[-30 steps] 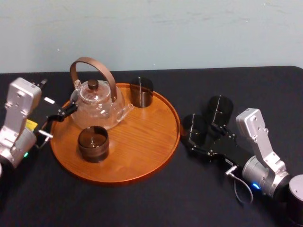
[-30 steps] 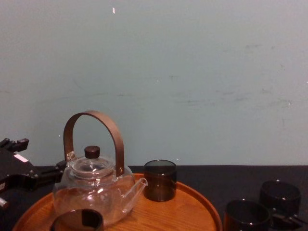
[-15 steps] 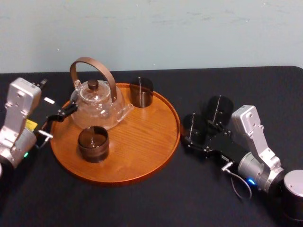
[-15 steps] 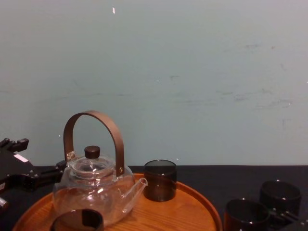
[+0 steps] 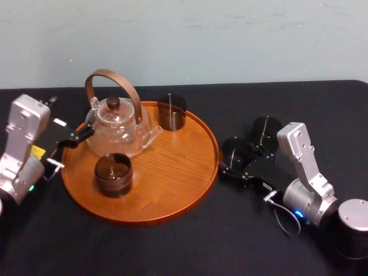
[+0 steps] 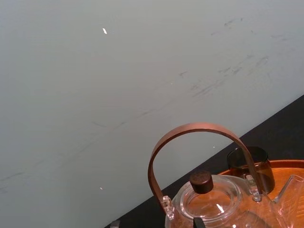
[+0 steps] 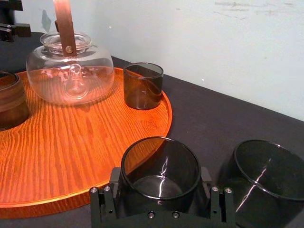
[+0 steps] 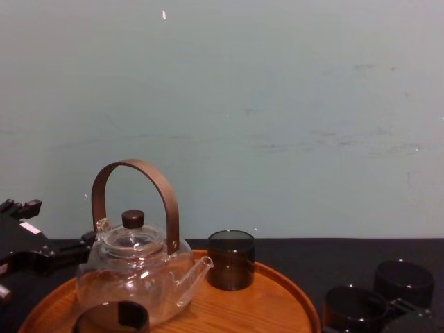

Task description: Pick up the glass from the table and place it on the tray.

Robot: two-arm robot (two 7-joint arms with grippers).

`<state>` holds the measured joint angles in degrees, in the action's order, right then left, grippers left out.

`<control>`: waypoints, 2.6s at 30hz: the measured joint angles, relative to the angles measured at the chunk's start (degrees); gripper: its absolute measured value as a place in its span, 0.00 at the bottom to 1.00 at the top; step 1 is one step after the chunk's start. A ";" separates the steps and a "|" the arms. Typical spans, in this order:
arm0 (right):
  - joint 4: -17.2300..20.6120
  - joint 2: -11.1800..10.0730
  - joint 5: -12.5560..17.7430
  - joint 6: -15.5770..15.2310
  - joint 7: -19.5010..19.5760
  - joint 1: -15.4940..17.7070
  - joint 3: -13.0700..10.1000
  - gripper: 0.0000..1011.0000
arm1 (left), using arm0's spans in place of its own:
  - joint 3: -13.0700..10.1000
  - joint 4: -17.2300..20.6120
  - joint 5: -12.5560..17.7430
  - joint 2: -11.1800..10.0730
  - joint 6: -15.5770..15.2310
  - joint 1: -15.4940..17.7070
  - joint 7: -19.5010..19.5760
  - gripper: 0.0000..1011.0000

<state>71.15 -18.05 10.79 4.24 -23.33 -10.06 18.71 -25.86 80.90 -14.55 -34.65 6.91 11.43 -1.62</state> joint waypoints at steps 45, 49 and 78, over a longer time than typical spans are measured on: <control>-2.49 0.62 0.28 1.49 -0.52 -1.84 0.70 0.90 | 0.00 0.00 0.00 0.00 0.00 0.00 0.00 0.99; -1.86 0.36 0.89 1.48 -0.80 -1.51 0.46 0.90 | 0.00 0.00 0.00 0.00 0.00 0.00 0.00 0.99; 9.77 -0.65 0.08 -0.33 -0.88 2.73 4.11 0.90 | 0.00 0.00 0.00 0.00 0.00 0.00 0.00 0.99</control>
<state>80.92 -18.69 10.87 3.91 -24.21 -7.33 22.82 -25.86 80.90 -14.55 -34.64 6.91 11.43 -1.62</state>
